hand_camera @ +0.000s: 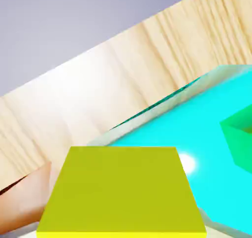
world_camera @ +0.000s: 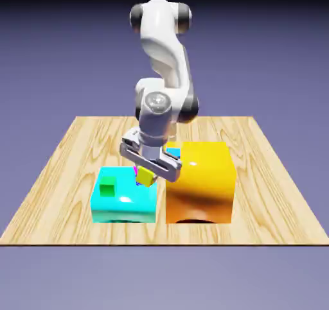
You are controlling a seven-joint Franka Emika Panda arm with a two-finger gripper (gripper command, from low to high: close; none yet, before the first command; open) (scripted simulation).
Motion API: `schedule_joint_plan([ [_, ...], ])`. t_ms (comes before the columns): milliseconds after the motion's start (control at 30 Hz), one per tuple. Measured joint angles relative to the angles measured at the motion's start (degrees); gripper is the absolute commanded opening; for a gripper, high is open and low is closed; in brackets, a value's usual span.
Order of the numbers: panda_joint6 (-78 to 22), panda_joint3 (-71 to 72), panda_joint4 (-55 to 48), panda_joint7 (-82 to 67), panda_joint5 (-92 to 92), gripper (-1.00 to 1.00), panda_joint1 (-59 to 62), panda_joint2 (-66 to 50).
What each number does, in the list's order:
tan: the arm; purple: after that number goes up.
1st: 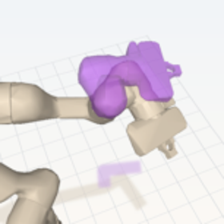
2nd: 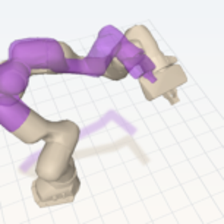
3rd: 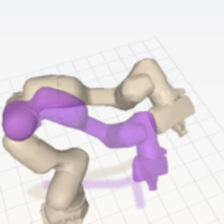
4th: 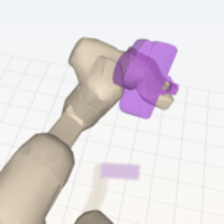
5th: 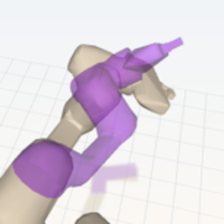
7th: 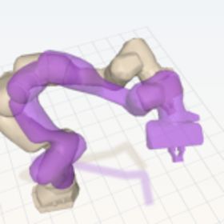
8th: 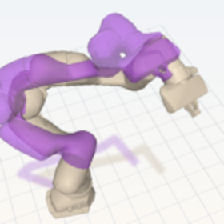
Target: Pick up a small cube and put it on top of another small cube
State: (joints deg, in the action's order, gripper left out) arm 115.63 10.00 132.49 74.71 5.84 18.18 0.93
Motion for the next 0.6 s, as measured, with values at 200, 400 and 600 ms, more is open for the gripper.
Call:
schedule_joint_plan([
  [200, -1.81, -10.15, 11.74, -4.53, -11.37, -1.0, -1.34, 12.13],
  [400, 0.95, -13.08, 16.7, -6.34, -17.57, -1.0, -0.9, 12.11],
  [600, 5.0, -12.79, 18.95, -6.85, -18.24, 1.0, -1.27, 10.27],
])
